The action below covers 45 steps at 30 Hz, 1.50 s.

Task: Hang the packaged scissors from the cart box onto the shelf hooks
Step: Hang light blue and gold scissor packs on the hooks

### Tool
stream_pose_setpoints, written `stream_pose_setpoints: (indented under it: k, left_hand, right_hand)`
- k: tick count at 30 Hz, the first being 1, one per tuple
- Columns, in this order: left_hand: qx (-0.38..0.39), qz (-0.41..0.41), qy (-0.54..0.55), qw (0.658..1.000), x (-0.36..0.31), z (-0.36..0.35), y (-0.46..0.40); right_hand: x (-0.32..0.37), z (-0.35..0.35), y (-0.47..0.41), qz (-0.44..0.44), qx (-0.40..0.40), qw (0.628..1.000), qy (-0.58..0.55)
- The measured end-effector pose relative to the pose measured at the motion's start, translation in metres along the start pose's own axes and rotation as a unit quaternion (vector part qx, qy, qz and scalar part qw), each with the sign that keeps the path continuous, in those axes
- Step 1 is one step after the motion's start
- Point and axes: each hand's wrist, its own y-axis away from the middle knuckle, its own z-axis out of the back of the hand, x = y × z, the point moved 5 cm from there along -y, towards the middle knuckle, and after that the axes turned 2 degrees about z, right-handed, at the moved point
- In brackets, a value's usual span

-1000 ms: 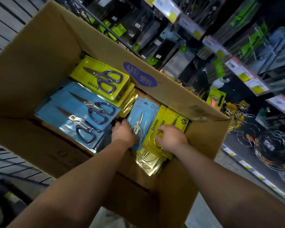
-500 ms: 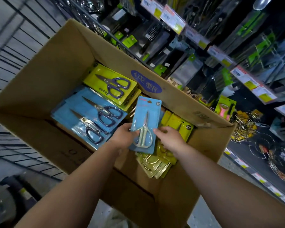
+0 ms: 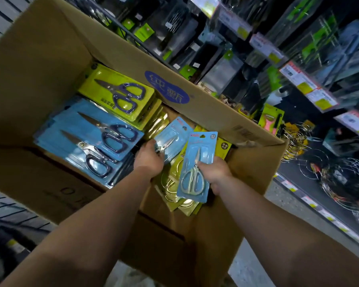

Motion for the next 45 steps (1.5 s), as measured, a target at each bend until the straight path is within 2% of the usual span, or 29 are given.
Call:
stream_pose_setpoints:
  k: [8, 11, 15, 21, 26, 34, 45]
  left_hand:
    - [-0.01, 0.041, -0.087, 0.995, -0.007, -0.01, 0.013]
    - [-0.005, 0.059, -0.056, 0.997, -0.007, -0.005, 0.012]
    - [0.004, 0.062, 0.038, 0.997, -0.011, 0.001, 0.016]
    - [-0.002, 0.034, 0.065, 0.997, -0.011, 0.015, 0.041]
    - [-0.031, 0.004, 0.085, 0.996, -0.011, 0.044, 0.063]
    - [-0.028, -0.007, 0.248, 0.968, -0.025, 0.072, 0.097]
    - [-0.02, -0.137, 0.246, 0.959, -0.113, 0.07, 0.17]
  right_hand:
    - [-0.001, 0.002, -0.003, -0.014, -0.001, 1.0, 0.016]
    - [-0.003, 0.004, -0.003, -0.021, 0.003, 1.0, 0.004]
    - [-0.004, 0.001, -0.003, -0.025, 0.005, 0.999, -0.019]
    - [0.0, -0.002, 0.008, -0.03, 0.01, 0.999, -0.033]
    - [0.013, 0.004, 0.027, 0.004, 0.004, 0.999, -0.046]
    - [0.029, 0.026, 0.073, 0.051, 0.0, 0.987, -0.151]
    - [0.026, 0.124, 0.13, 0.168, -0.079, 0.954, -0.234]
